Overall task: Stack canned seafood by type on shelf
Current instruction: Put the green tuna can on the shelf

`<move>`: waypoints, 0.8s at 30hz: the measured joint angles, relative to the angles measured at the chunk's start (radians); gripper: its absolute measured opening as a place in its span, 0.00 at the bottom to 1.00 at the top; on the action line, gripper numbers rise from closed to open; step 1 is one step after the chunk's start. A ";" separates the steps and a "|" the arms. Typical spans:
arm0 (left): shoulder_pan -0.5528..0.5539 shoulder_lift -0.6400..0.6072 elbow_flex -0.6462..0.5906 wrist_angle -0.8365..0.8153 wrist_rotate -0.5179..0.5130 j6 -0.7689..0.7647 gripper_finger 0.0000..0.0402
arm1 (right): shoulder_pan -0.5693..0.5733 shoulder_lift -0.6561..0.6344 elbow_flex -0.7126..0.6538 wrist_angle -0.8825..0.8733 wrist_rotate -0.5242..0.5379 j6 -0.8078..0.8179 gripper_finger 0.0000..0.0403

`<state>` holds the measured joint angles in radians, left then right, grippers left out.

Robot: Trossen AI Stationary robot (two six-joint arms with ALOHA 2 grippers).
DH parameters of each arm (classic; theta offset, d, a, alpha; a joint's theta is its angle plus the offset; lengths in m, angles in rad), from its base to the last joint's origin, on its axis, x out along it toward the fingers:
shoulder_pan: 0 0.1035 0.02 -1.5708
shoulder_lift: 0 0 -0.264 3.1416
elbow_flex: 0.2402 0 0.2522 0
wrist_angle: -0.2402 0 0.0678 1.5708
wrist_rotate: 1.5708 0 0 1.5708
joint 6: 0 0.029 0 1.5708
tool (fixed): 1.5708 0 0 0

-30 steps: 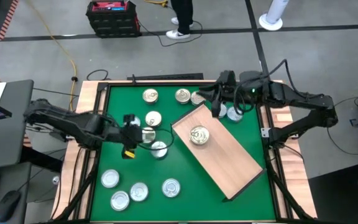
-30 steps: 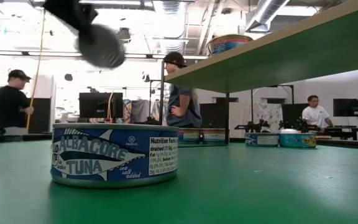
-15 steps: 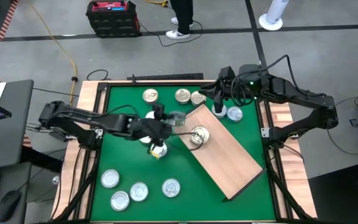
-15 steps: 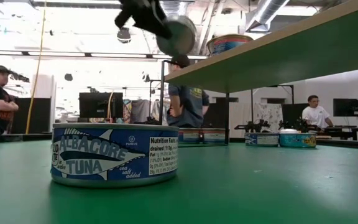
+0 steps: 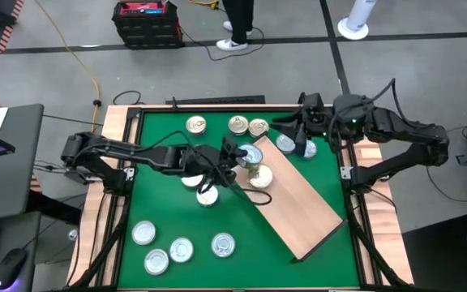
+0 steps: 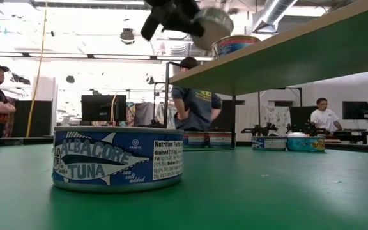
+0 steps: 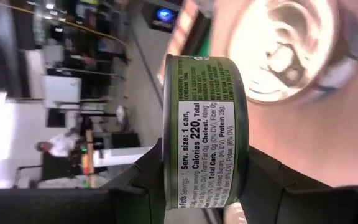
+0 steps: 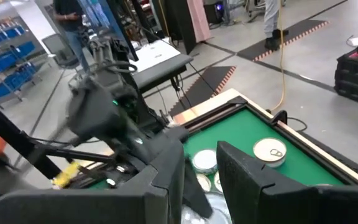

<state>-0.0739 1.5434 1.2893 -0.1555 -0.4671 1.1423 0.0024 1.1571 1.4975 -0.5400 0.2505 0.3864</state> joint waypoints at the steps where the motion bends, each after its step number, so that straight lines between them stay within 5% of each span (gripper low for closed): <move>1: 0.008 0.013 0.000 -0.005 -0.003 0.003 0.36 | 0.008 -0.001 0.000 0.000 0.004 0.006 0.30; 5: 0.034 0.046 -0.002 -0.014 -0.057 0.057 0.36 | 0.033 0.000 0.000 0.000 0.012 0.009 0.30; 24: -0.007 0.113 -0.002 0.125 0.116 0.104 0.36 | 0.050 -0.008 0.000 0.002 0.014 0.017 0.30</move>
<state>-0.0805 1.6560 1.2873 -0.0303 -0.3513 1.2467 0.0522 1.1492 1.4975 -0.5376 0.2642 0.4034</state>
